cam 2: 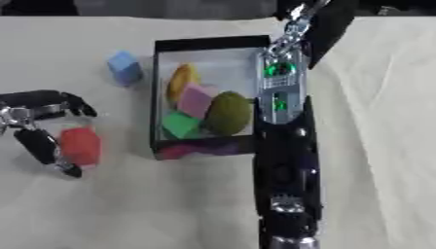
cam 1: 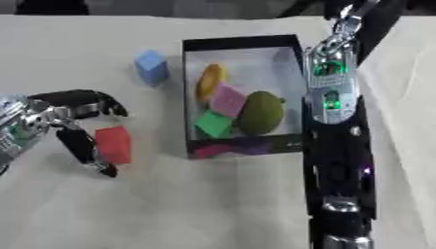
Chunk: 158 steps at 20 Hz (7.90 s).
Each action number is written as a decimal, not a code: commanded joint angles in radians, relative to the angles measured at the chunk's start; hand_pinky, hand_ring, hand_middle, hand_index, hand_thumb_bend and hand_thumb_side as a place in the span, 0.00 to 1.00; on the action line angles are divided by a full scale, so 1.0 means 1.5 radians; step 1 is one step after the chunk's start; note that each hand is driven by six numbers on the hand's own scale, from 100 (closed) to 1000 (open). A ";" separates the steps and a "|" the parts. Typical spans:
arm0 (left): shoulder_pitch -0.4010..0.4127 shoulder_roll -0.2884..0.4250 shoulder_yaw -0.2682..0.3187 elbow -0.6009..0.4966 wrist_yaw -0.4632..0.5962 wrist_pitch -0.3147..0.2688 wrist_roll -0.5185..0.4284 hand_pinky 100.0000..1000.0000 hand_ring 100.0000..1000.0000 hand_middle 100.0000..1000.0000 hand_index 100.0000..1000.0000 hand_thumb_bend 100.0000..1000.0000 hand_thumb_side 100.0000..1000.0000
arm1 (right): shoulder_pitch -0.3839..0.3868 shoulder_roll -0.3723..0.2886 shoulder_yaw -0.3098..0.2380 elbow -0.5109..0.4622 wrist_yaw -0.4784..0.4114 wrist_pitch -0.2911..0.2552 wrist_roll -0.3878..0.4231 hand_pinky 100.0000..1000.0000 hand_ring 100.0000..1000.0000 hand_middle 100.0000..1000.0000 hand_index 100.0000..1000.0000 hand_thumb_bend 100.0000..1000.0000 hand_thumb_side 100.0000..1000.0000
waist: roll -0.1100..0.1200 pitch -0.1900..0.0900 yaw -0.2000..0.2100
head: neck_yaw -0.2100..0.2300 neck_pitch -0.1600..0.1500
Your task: Pick up objects on the table and place them in the box.
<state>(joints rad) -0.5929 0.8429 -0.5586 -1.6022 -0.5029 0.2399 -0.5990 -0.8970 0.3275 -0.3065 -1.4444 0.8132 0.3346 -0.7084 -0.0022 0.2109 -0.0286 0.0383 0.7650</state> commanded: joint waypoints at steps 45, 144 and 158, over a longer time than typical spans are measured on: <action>-0.150 0.026 0.067 -0.245 0.013 0.035 -0.017 0.68 0.67 0.59 0.63 0.05 0.00 | -0.008 -0.006 0.013 0.005 -0.003 -0.003 -0.007 0.81 0.70 0.71 0.80 0.00 0.69 | 0.007 -0.019 0.008 | -0.010 0.003; -0.303 -0.193 0.193 0.402 -0.236 -0.091 -0.060 0.79 0.79 0.67 0.78 0.96 0.59 | -0.030 0.004 0.020 0.012 -0.009 -0.002 -0.009 0.81 0.70 0.71 0.80 0.00 0.69 | 0.009 0.014 -0.032 | -0.018 -0.023; -0.308 -0.223 0.209 0.459 -0.303 -0.078 -0.021 0.77 0.75 0.61 0.73 0.92 0.60 | -0.030 0.004 0.019 0.012 -0.016 -0.003 -0.009 0.81 0.70 0.71 0.80 0.00 0.69 | 0.011 0.022 -0.041 | -0.008 -0.021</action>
<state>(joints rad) -1.0293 0.4928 -0.2583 -0.9082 -0.9474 0.1229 -0.6382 -0.9239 0.3402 -0.2828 -1.4161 0.7948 0.3276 -0.7144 0.0155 0.2436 -0.0896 0.0234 0.7445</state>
